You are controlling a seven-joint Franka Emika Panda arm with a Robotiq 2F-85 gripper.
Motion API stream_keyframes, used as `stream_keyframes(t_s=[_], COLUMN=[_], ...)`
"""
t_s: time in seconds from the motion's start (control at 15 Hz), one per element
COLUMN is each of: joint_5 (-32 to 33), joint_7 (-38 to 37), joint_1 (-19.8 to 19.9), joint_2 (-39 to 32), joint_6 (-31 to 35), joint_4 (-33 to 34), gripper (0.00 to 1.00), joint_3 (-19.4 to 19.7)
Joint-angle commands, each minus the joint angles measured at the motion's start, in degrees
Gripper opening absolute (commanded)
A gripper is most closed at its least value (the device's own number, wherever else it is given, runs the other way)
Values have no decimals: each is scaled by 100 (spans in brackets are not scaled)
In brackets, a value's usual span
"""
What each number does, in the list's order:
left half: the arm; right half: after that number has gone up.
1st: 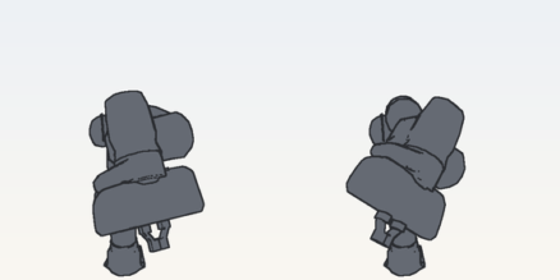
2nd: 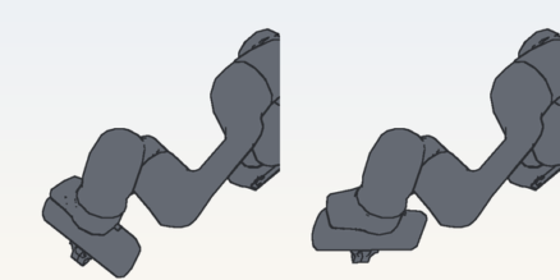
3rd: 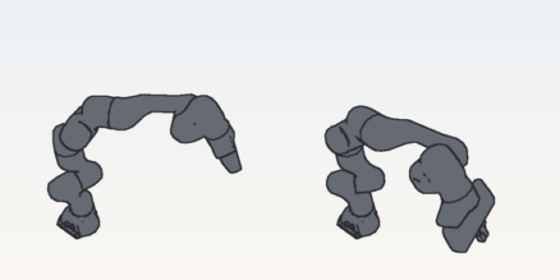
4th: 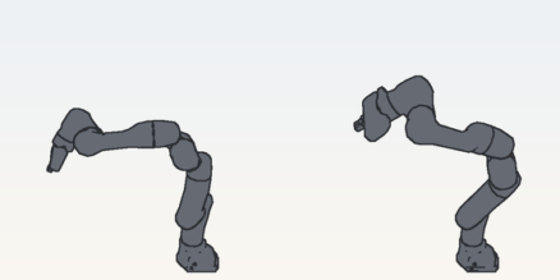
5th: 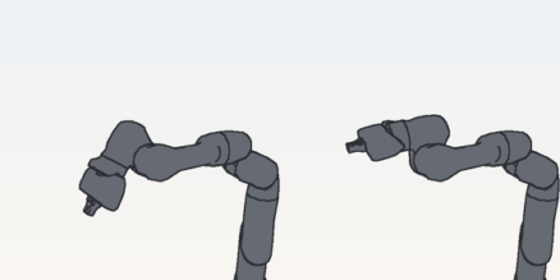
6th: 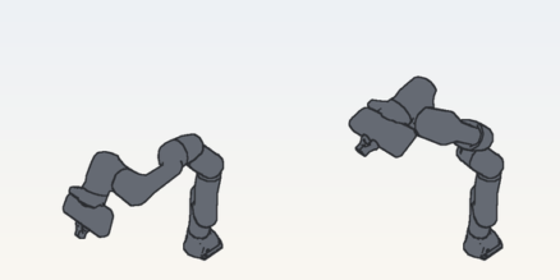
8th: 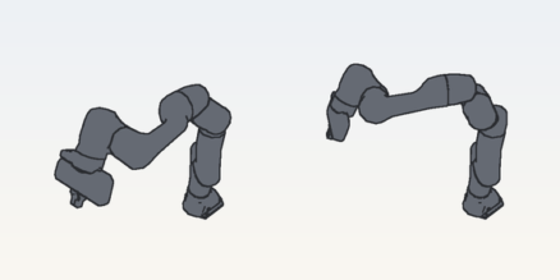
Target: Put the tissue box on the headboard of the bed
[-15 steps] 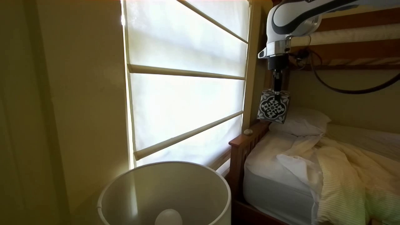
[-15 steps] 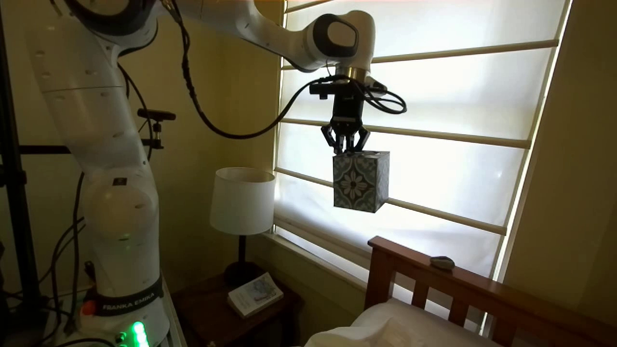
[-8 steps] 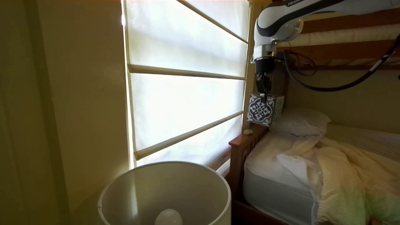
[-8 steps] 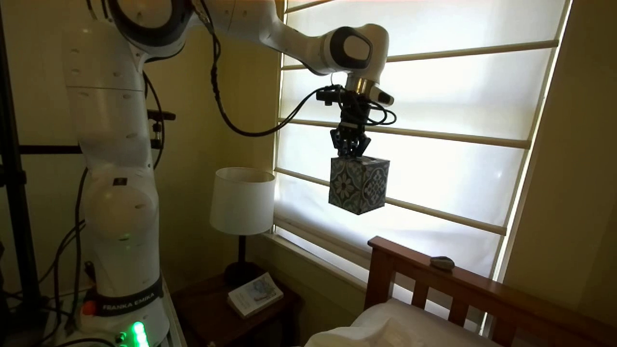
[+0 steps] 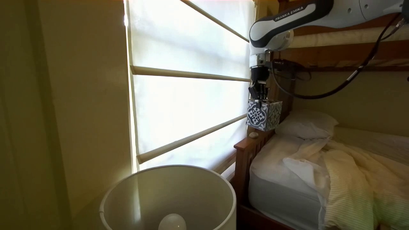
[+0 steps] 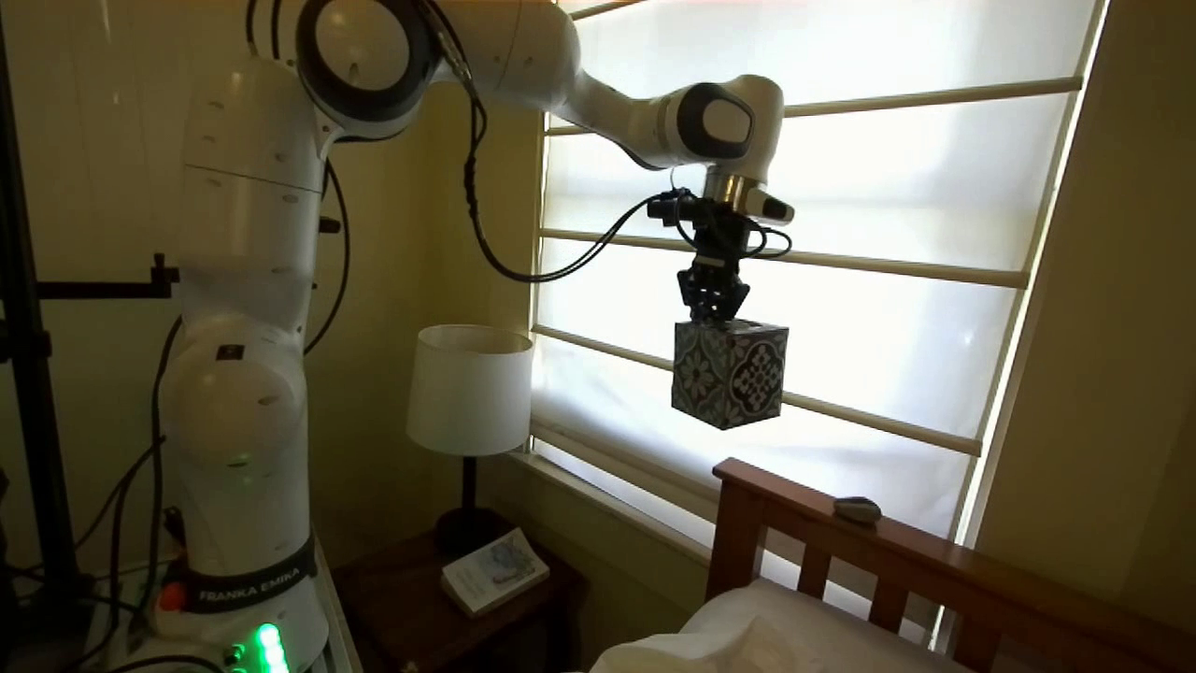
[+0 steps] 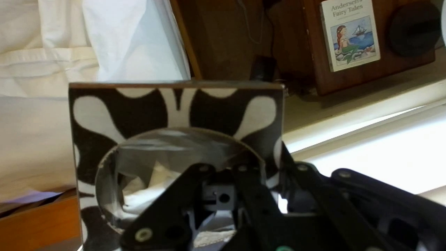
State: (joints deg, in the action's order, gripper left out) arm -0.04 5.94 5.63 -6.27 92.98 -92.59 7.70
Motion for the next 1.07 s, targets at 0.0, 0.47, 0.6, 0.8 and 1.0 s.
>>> stream_keyframes(t_s=[0.0,0.47,0.6,0.8,1.0], joint_5=[-100,755,882,684,569], joint_7=[126,942,1407,1697,1547], joint_1=[90,-24,-11,13,17], joint_2=[-305,-173,-244,-441,-680], joint_6=[-146,695,1041,1107,874], joint_4=[402,11,-37,-2,60], gripper=[2,2,2,2,2], joint_3=[-58,-190,-256,-329,-362])
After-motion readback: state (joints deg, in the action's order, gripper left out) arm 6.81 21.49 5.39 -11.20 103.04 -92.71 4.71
